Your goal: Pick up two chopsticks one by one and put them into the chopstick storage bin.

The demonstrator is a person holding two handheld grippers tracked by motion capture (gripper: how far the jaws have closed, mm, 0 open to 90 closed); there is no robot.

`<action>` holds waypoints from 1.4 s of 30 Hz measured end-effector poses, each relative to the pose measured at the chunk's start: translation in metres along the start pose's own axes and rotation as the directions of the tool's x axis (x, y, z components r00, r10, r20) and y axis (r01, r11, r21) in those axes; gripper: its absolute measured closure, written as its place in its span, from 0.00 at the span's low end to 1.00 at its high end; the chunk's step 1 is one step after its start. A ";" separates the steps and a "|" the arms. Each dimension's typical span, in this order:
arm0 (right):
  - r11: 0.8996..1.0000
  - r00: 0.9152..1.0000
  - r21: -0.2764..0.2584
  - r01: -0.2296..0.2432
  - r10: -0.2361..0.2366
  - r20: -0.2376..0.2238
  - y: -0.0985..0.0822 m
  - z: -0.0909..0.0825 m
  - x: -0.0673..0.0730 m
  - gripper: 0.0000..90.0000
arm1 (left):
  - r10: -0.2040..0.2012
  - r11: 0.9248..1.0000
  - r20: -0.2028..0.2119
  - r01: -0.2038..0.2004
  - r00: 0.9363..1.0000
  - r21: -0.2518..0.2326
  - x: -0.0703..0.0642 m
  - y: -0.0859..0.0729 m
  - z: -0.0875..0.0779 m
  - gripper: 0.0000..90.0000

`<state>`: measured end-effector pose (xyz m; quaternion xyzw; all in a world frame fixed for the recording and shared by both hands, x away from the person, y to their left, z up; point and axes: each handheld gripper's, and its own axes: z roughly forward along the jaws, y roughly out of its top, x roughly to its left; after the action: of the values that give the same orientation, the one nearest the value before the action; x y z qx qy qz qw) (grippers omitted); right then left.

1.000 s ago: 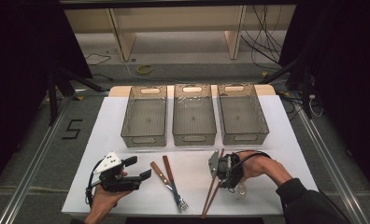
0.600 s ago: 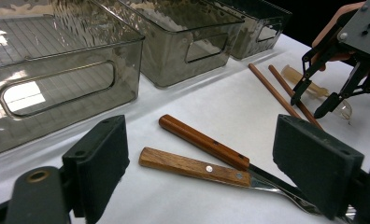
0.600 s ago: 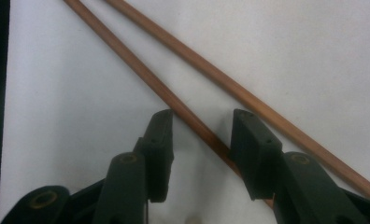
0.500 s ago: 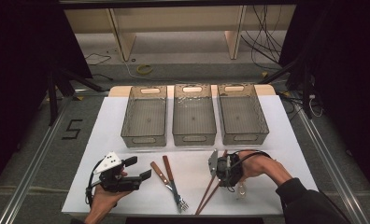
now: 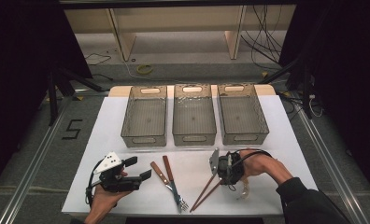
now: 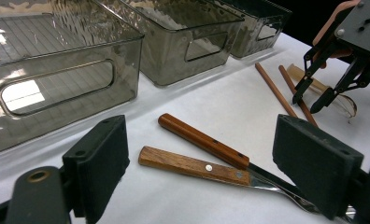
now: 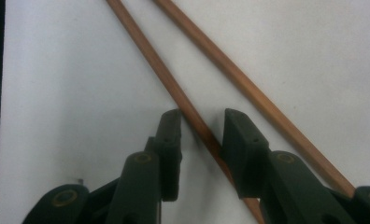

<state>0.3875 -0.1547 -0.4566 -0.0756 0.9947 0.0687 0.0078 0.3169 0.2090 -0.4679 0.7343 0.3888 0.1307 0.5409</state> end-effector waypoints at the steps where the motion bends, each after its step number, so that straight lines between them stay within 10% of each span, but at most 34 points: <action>1: 1.000 1.000 -0.006 -0.003 0.003 0.000 0.000 0.000 0.000 0.77 | 0.000 1.000 0.000 0.000 1.000 0.000 0.000 0.000 0.000 0.20; 42: 1.000 1.000 0.010 0.009 -0.009 -0.005 -0.015 -0.003 -0.003 0.83 | 0.008 1.000 0.003 -0.008 1.000 0.012 0.000 0.000 0.001 0.20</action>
<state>0.3926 -0.1688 -0.4555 -0.0802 0.9947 0.0634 0.0059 0.3171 0.2079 -0.4684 0.7392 0.3858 0.1292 0.5367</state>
